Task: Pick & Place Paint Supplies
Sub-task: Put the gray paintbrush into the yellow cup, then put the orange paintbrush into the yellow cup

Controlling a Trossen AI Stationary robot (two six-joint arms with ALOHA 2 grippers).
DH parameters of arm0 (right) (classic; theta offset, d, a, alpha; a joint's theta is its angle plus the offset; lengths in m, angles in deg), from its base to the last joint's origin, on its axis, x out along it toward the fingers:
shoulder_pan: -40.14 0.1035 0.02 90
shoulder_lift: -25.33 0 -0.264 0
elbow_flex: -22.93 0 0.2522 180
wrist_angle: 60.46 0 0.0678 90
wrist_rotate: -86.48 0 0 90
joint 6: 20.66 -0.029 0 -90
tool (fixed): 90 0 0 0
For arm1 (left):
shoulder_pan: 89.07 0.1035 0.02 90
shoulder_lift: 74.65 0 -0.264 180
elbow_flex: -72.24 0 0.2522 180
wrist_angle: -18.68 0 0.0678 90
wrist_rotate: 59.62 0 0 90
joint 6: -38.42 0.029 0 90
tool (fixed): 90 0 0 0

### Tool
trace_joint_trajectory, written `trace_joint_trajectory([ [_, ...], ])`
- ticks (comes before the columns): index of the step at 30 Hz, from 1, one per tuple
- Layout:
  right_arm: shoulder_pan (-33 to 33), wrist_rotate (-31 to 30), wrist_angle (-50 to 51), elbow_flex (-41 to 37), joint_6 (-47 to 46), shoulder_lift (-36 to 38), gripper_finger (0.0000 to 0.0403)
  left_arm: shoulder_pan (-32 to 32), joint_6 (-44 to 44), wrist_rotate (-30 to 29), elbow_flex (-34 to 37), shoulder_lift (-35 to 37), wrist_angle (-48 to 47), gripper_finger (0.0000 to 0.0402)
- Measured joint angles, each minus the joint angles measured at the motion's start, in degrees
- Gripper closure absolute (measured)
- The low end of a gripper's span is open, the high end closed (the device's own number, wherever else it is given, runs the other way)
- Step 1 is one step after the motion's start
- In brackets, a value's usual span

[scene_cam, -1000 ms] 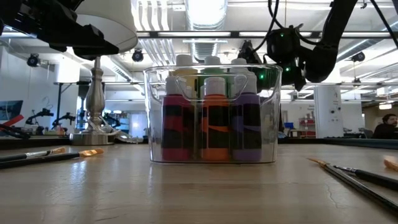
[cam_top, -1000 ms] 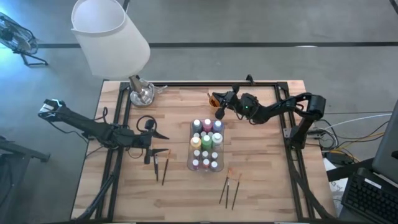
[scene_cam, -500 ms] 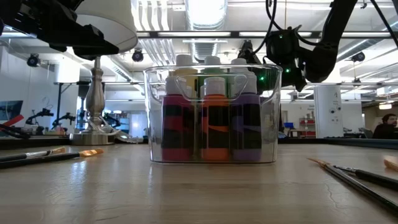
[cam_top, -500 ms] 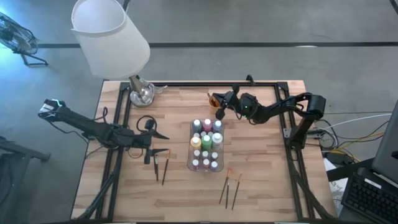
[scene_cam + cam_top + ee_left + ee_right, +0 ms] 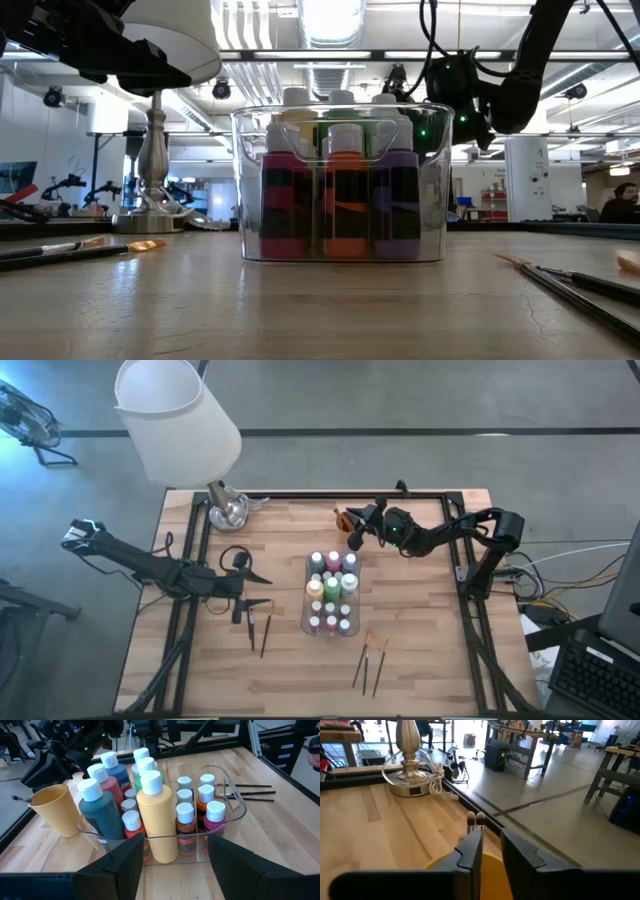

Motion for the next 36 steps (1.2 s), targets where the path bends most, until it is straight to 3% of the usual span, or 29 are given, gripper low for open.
trace_joint_trajectory([
  [9, 0.0, -0.2, 0.0, 1.0, 2.6, 2.7, 0.0264, 0.0, 0.0, 0.0, 0.0, 0.0, 0.0, 0.0179],
  [16, 0.0, -0.2, 5.6, 2.3, 4.5, 10.8, 0.0238, 0.0, 0.0, 0.0, 0.0, 0.0, 0.0, 0.0179],
  [26, 0.1, -0.2, 38.3, 10.0, 4.2, 26.7, 0.0223, 0.0, 0.0, 0.0, 0.0, 0.0, 0.0, 0.0179],
  [36, 0.6, -0.2, 69.9, 21.5, -3.5, 35.6, 0.0258, 0.0, 0.0, 0.0, 0.0, 0.0, 0.0, 0.0179],
])
